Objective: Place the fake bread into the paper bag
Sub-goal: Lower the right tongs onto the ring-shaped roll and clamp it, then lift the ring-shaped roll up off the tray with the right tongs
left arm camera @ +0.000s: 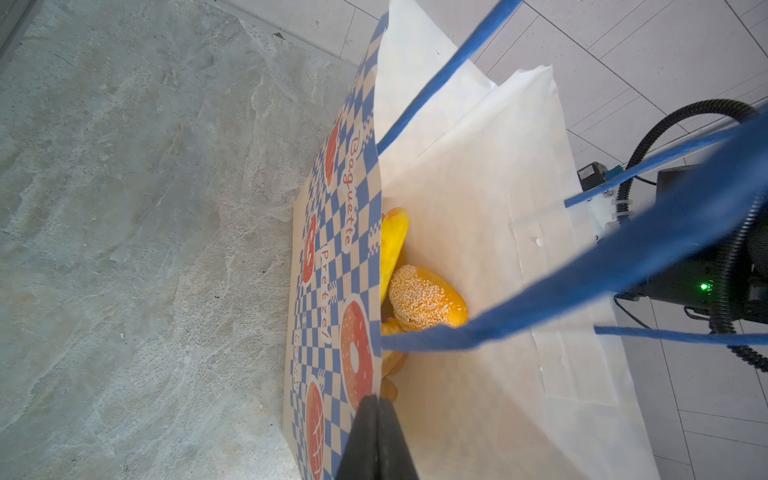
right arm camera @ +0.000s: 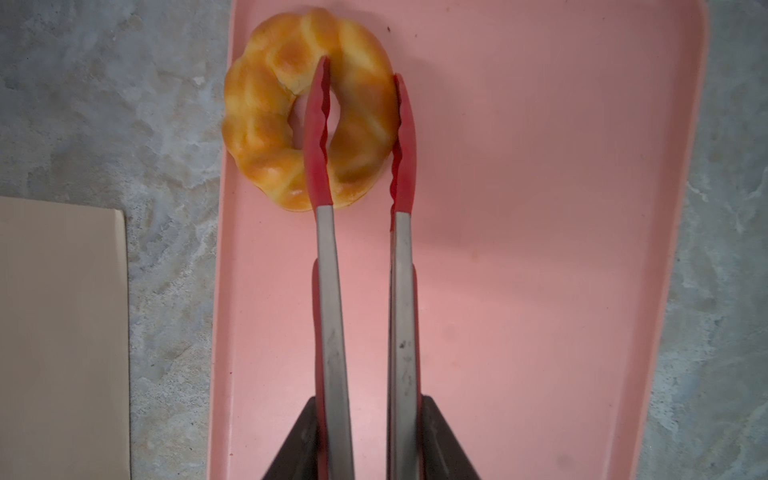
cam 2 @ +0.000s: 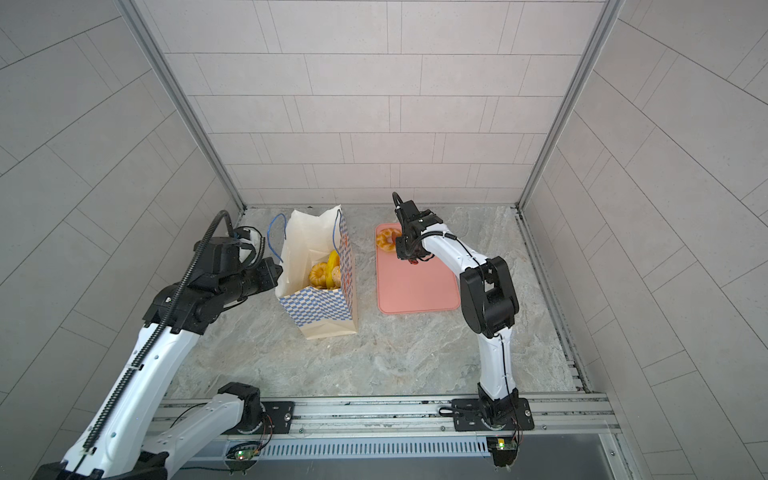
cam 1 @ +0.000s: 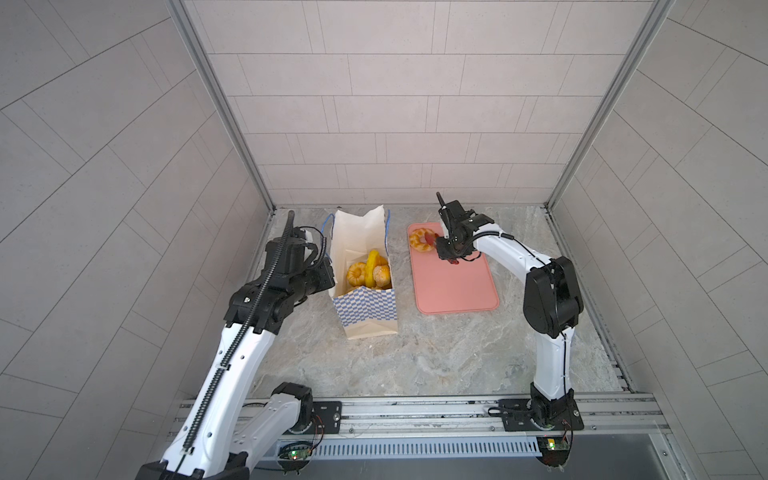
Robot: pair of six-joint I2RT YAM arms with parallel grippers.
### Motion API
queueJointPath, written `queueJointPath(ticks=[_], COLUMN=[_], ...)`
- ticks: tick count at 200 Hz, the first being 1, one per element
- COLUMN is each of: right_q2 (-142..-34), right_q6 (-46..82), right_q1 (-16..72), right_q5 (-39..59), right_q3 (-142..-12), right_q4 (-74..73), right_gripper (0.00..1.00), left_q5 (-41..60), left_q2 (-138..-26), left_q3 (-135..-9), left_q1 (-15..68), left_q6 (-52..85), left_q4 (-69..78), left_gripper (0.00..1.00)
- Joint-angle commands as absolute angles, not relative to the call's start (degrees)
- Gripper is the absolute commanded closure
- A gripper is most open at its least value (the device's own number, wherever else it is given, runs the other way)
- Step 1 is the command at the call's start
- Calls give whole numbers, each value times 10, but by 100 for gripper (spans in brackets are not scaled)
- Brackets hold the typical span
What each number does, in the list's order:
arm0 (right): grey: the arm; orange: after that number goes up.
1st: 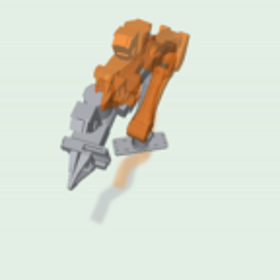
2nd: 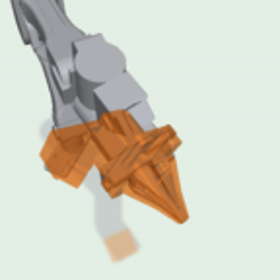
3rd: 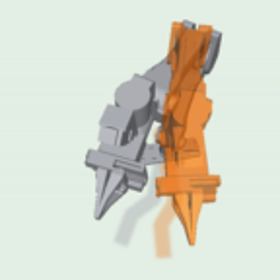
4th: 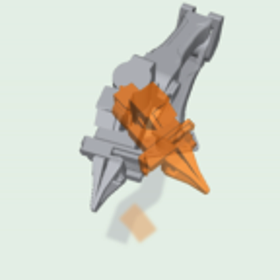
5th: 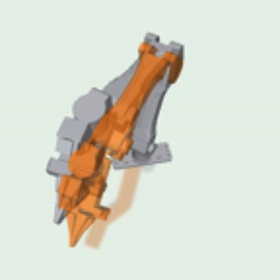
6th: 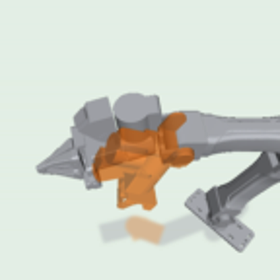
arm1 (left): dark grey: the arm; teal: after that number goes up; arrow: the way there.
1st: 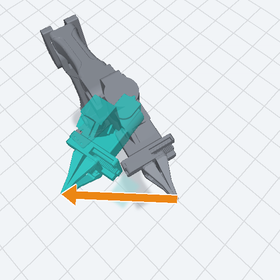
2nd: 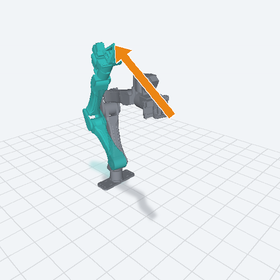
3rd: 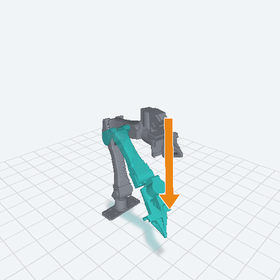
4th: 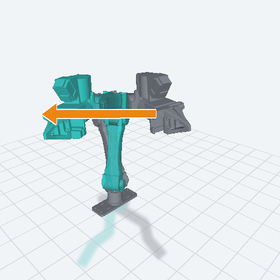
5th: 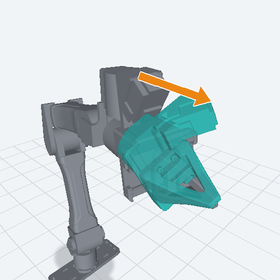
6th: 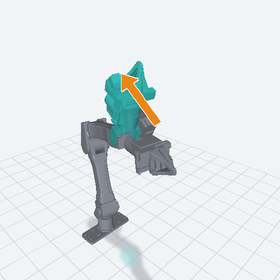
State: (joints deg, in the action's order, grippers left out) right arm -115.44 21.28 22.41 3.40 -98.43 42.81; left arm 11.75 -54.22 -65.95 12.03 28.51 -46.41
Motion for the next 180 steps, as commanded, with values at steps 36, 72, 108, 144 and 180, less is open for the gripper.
queueJointPath(ticks=[36,72,108,144,180], right_q2=[-1113,-1078,-1036,-978,-909], right_q6=[221,222,226,227,217], right_q1=[215,211,208,207,208], right_q5=[13,11,10,6,4], right_q3=[-958,-938,-920,-904,-887], right_q4=[424,421,421,424,411], right_gripper=[70,71,72,72,72], left_q5=[113,114,113,115,117], left_q2=[-534,-533,-532,-531,-532], left_q3=[-654,-654,-653,-655,-656], left_q1=[121,121,121,121,121], left_q6=[280,280,280,280,279], left_q4=[-461,-461,-461,-460,-458], left_gripper=[95,95,95,95,95])
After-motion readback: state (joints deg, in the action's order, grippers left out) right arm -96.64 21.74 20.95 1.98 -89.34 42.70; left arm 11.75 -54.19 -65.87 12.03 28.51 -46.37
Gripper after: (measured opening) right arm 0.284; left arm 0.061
